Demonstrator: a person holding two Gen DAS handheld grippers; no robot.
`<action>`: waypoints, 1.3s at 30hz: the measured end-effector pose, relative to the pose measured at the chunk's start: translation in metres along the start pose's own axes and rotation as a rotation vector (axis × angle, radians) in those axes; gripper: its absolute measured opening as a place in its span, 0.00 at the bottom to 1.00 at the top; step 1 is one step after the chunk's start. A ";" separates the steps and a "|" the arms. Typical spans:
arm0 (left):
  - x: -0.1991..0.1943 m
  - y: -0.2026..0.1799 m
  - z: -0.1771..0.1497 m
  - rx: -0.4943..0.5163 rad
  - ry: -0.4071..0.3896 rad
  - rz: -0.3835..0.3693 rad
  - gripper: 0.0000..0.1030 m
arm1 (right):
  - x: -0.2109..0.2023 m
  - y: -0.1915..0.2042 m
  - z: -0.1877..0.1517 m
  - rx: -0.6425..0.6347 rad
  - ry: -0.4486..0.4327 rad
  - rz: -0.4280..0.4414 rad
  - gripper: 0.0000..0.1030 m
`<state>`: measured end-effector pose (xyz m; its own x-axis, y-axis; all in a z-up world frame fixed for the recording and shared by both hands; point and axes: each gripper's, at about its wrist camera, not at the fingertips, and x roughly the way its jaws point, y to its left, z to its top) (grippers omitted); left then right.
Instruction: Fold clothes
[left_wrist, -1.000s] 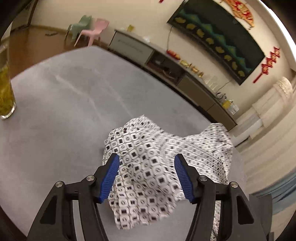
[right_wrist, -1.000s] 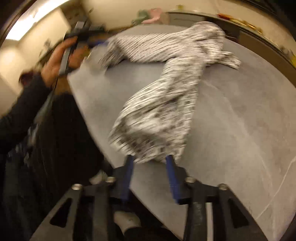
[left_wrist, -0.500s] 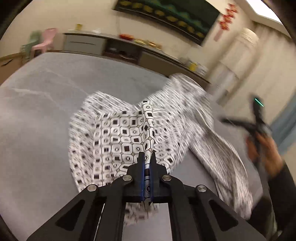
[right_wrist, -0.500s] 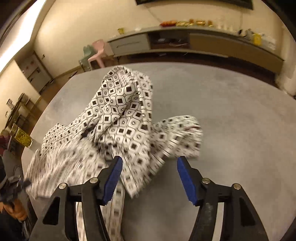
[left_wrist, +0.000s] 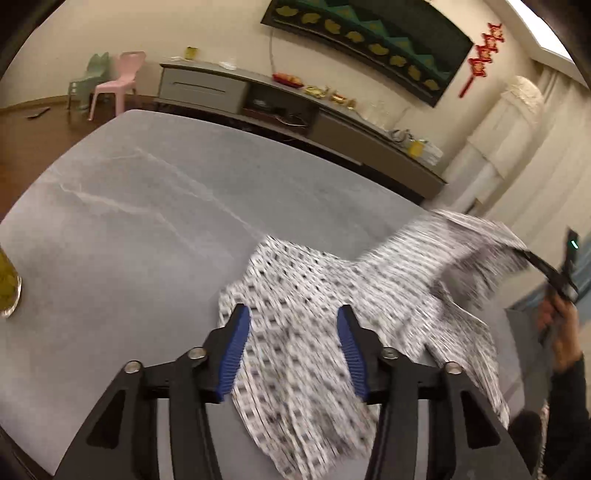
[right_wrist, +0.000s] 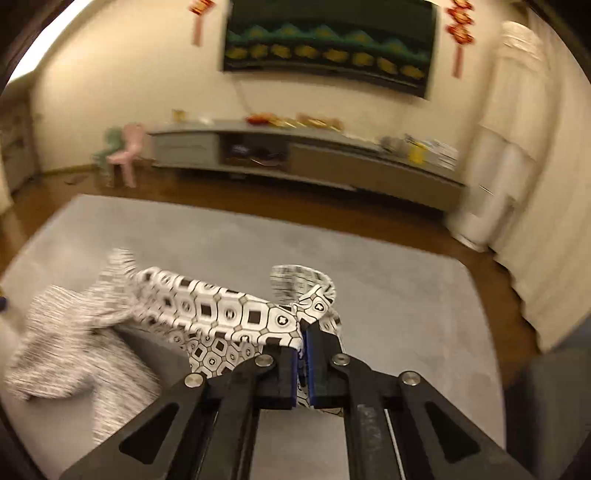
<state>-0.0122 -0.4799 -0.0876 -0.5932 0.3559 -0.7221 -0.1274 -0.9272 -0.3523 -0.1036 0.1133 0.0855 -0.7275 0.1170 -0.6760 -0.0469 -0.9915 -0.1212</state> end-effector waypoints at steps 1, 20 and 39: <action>0.016 -0.003 0.005 0.017 0.016 0.022 0.52 | 0.007 -0.012 -0.018 0.023 0.031 -0.035 0.04; 0.045 -0.039 0.153 0.056 -0.181 0.431 0.00 | 0.068 -0.072 0.054 0.082 0.144 -0.081 0.45; 0.214 -0.123 0.050 0.400 0.209 0.341 0.07 | 0.150 -0.147 -0.076 0.263 0.264 -0.028 0.63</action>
<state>-0.1633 -0.2958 -0.1687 -0.4885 0.0066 -0.8725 -0.2718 -0.9514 0.1450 -0.1542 0.2811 -0.0534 -0.5232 0.1204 -0.8437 -0.2635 -0.9643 0.0257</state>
